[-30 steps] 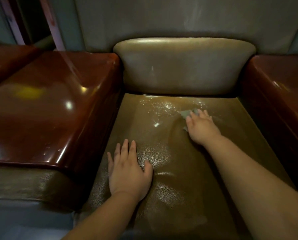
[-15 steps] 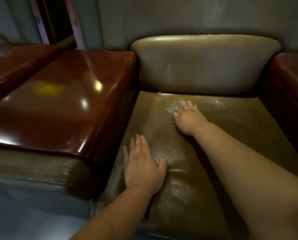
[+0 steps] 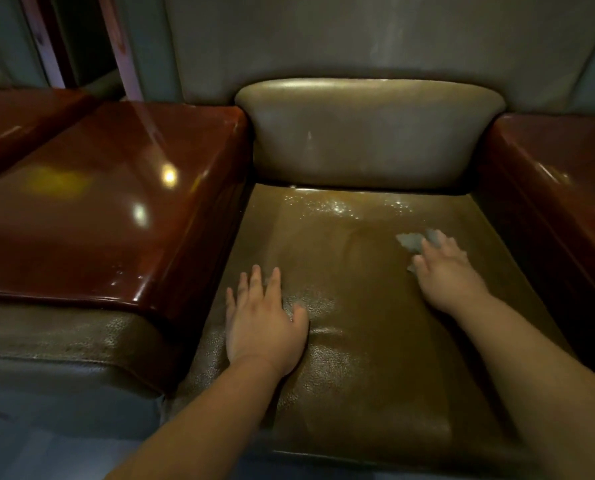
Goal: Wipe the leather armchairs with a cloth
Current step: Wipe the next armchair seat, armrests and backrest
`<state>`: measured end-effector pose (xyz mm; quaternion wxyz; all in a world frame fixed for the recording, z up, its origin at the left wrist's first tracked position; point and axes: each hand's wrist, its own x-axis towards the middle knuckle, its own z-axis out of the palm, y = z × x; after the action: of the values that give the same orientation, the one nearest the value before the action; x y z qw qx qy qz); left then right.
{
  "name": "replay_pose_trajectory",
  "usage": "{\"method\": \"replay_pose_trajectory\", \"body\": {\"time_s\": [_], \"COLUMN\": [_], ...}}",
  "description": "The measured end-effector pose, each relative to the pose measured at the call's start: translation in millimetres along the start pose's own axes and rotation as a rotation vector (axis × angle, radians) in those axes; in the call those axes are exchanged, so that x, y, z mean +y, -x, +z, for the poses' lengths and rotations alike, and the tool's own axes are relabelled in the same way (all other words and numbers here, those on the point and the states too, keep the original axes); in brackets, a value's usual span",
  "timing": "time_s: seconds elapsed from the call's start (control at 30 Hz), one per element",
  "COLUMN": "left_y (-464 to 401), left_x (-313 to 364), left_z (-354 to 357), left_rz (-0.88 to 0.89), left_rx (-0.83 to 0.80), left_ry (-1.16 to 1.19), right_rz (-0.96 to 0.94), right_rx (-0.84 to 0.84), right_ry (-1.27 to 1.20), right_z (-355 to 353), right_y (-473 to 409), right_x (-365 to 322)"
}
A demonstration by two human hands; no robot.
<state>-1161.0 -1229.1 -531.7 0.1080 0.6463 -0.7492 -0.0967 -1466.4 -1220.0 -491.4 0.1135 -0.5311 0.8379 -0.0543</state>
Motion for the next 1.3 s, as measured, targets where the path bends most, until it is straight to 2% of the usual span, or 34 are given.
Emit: {"method": "replay_pose_trajectory", "body": {"time_s": [0.13,0.23,0.3,0.4,0.47,0.5,0.53,0.6,0.67,0.7,0.77,0.87,0.93,0.97,1.07,1.13,1.2,1.27,1.3], "left_y": [-2.9,-14.9,-35.2,-73.6,-87.2,-90.7,-92.9,-95.4,-97.1,-98.5,-99.8,-101.1,-108.9,-113.9,-125.9,-129.2,-130.8,-131.7,-132.2], "left_x": [4.5,10.5,28.9,72.3,91.7,95.2,95.0,91.7,88.1,87.5,87.7,88.8,90.6,92.4,97.8,98.6,96.6,95.1,94.9], "left_z": [-5.7,-13.0,-16.6,-9.6,6.6,16.4,24.7,35.0,38.9,40.0,41.8,45.7,48.4,49.7,53.7,55.4,56.8,58.6,59.4], "left_rz": [0.006,0.031,0.178,0.397,0.406,0.387,0.372,0.374,0.387,0.393,0.395,0.379,0.377,0.381,0.396,0.397,0.392,0.391,0.393], "left_rx": [-0.048,-0.13,-0.099,-0.11,-0.151,-0.143,-0.126,-0.086,-0.049,-0.04,-0.038,-0.017,-0.02,-0.023,-0.027,-0.03,-0.033,-0.026,-0.022], "left_ry": [-0.025,-0.06,-0.031,0.01,-0.025,-0.051,-0.073,-0.082,-0.077,-0.082,-0.095,-0.084,-0.081,-0.082,-0.094,-0.099,-0.101,-0.096,-0.089], "right_rz": [-0.407,-0.491,-0.35,0.099,0.366,0.405,0.36,0.075,-0.191,-0.245,-0.199,0.17,0.191,0.096,-0.364,-0.498,-0.413,-0.166,0.007], "right_rx": [-0.044,-0.086,-0.045,-0.042,-0.068,-0.055,-0.027,0.017,-0.025,-0.048,-0.009,-0.017,-0.029,-0.042,-0.044,-0.081,-0.082,-0.045,-0.063], "right_ry": [0.014,0.054,0.102,0.124,-0.006,-0.031,-0.022,-0.009,-0.032,-0.038,-0.027,-0.02,-0.059,-0.072,-0.038,-0.026,0.038,0.141,0.119], "right_z": [18.5,10.2,0.8,-19.6,-23.4,-20.1,-13.7,5.0,17.4,16.2,5.9,-18.9,-21.4,-16.5,11.2,16.1,8.1,-6.7,-17.2], "right_y": [73.2,91.0,66.6,12.8,-14.3,-23.3,-29.1,-29.3,-25.5,-32.6,-64.7,-110.7,-124.6,-123.7,-94.1,-82.7,-101.1,-133.5,-148.4], "right_x": [-32.3,-17.6,13.8,62.4,77.9,75.6,66.6,38.3,21.5,23.1,43.7,74.3,63.0,46.8,-7.3,-13.9,6.9,39.1,52.2]}}
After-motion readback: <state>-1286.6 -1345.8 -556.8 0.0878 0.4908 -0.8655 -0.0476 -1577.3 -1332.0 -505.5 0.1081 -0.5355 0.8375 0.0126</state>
